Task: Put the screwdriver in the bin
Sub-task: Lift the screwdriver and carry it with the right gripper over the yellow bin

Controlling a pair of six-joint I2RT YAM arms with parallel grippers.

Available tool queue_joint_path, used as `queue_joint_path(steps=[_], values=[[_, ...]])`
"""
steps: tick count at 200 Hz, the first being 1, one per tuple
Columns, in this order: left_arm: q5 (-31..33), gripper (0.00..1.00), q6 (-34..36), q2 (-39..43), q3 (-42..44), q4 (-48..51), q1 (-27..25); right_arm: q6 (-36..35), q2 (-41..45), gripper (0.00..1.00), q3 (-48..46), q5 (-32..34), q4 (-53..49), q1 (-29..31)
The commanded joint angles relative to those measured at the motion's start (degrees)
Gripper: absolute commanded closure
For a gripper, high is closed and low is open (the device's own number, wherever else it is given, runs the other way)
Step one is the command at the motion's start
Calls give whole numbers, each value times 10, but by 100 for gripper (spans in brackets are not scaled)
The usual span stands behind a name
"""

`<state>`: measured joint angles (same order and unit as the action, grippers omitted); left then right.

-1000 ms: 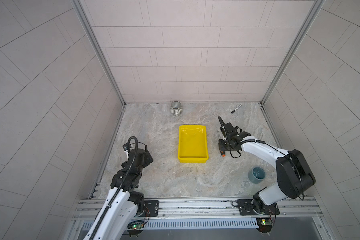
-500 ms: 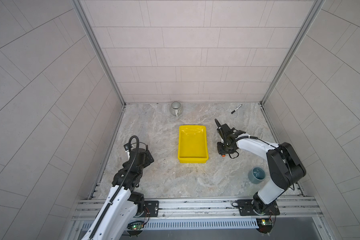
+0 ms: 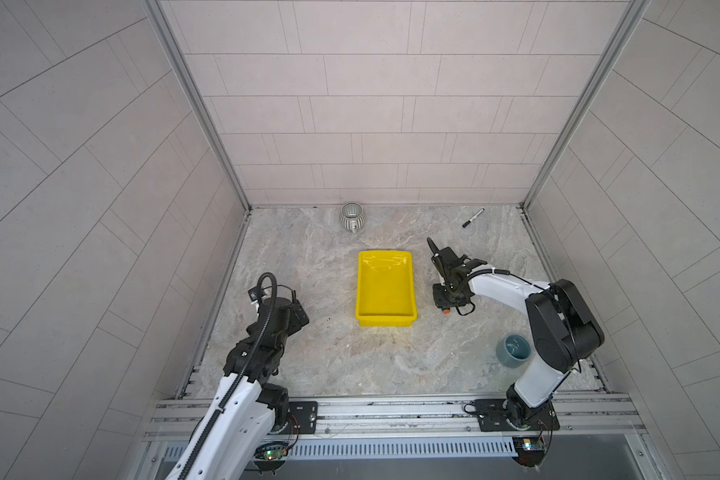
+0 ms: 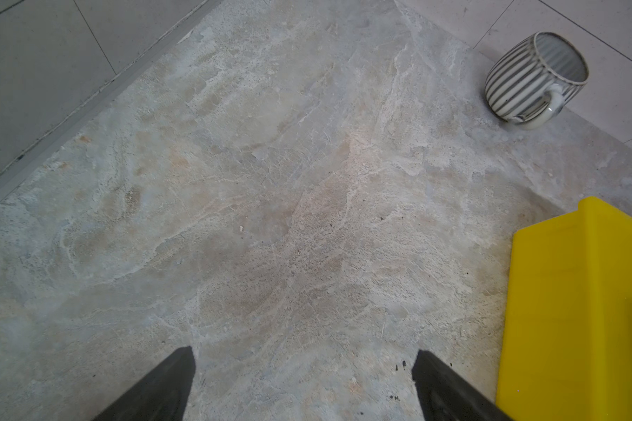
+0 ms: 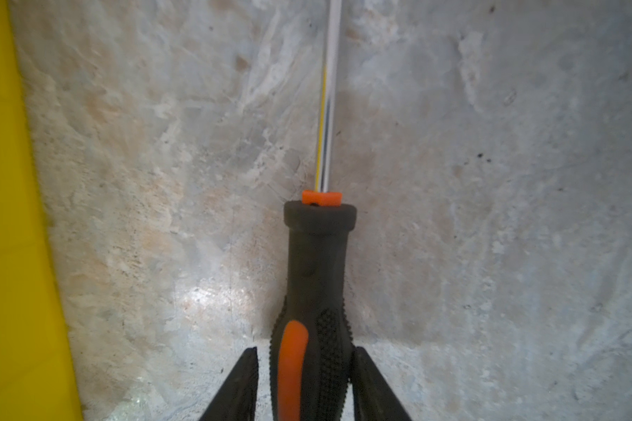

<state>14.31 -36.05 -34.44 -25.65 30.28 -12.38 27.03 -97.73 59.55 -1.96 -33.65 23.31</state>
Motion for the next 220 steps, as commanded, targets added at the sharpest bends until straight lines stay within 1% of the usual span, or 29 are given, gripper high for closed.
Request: queue_joint_path(steps=[1, 6, 11, 18, 29, 35, 69, 86, 106, 124, 142, 155, 172, 189, 220], values=[[0, 0, 1, -1, 7, -5, 2, -2, -7, 65, -1, 18, -7, 1], [0, 0, 1, -1, 7, -5, 1, -2, -4, 67, -2, 19, -7, 2], [0, 0, 1, -1, 7, -5, 2, -3, -1, 73, -4, 19, -9, 1], [0, 0, 1, -2, 7, -4, 1, -2, 5, 77, -6, 20, -12, 2], [0, 0, 1, -2, 7, -4, 2, 0, 18, 88, -13, 21, -14, 1], [-1, 0, 1, -2, 7, -4, 2, 3, 29, 90, -16, 21, -16, 2], [-1, 0, 1, -4, 7, -5, 2, 24, 101, 91, -14, 19, -43, 5], [-1, 0, 1, -3, 6, -5, 1, 52, 146, 91, -10, 14, -45, 23], [-2, 0, 1, -3, 7, -4, 2, 113, 192, 91, -16, -6, -5, 64], [0, 0, 1, -3, 7, -2, 2, 206, 209, 91, -38, -23, 91, 117], [1, 0, 0, -3, 6, -2, 1, 300, 191, 91, -63, -21, 226, 179], [1, 0, 0, -3, 6, -1, 2, 339, 155, 92, -57, -12, 291, 217], [1, 0, 0, -1, 6, 0, 2, 366, 92, 93, -18, -24, 310, 242], [-1, 0, 0, 0, 7, 0, 2, 384, 41, 94, 12, -49, 326, 251], [-3, 0, 0, 0, 7, -1, 2, 410, 2, 94, 19, -52, 360, 259]])
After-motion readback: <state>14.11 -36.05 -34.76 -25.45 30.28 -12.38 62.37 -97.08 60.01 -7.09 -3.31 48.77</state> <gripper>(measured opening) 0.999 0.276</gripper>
